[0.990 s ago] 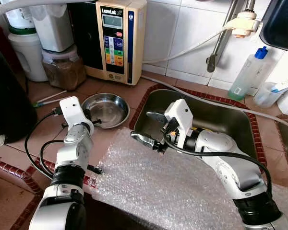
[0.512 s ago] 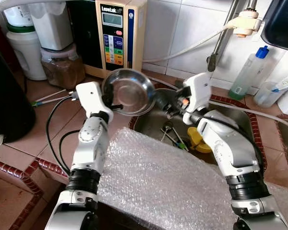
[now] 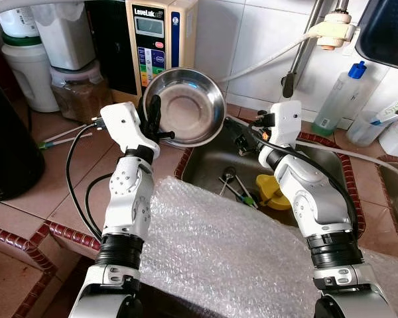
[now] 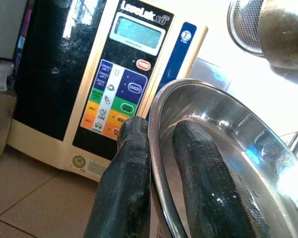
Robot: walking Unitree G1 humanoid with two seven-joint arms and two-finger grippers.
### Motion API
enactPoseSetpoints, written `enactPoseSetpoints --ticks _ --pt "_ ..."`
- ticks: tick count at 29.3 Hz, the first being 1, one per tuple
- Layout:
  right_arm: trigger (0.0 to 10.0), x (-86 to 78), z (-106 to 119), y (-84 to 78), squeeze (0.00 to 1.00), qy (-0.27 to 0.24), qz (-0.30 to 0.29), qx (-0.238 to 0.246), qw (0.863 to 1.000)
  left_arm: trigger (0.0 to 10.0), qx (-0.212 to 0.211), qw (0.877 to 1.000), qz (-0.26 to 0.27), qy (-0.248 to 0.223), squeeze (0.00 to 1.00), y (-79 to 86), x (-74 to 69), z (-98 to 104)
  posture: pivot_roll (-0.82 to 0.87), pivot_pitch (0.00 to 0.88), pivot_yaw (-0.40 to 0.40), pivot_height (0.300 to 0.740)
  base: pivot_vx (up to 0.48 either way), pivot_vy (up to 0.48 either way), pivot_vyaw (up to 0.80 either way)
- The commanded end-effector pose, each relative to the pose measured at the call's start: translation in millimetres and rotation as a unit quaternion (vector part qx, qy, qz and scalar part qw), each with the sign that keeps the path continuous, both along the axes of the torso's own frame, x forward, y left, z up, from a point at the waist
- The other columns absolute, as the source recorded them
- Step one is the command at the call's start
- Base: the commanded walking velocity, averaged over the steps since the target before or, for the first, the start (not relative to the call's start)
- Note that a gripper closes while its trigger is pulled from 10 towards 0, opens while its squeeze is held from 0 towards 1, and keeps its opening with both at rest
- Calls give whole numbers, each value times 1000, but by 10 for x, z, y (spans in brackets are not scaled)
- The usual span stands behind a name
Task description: Kitchen organization
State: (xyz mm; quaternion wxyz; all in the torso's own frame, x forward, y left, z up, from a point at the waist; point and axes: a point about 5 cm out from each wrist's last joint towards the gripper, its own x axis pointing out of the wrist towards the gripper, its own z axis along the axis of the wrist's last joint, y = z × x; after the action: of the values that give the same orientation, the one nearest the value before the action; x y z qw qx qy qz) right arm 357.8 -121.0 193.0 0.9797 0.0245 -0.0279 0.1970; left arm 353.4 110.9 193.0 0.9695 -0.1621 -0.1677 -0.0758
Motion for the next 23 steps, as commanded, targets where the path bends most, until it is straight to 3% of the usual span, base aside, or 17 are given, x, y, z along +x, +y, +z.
enactPoseSetpoints --ticks 1,7,13,23 --pt "10000 31 64 -13 0 -10 -2 6 1000 0 2 999 -29 -23 0 -123 -27 79 42 0 -46 740 0 0 0" --pt "10000 76 208 -155 0 -50 -56 26 997 0 10 1000 -14 -13 0 -76 -10 37 42 0 -44 740 0 0 0" --pt "10000 66 264 -198 0 -64 -60 36 996 0 10 1000 -10 -5 0 -55 -6 6 41 0 -44 740 0 0 0" --pt "10000 -43 289 57 0 -63 43 87 993 0 10 999 -39 -3 0 -172 -26 -19 38 0 -42 740 0 0 0"
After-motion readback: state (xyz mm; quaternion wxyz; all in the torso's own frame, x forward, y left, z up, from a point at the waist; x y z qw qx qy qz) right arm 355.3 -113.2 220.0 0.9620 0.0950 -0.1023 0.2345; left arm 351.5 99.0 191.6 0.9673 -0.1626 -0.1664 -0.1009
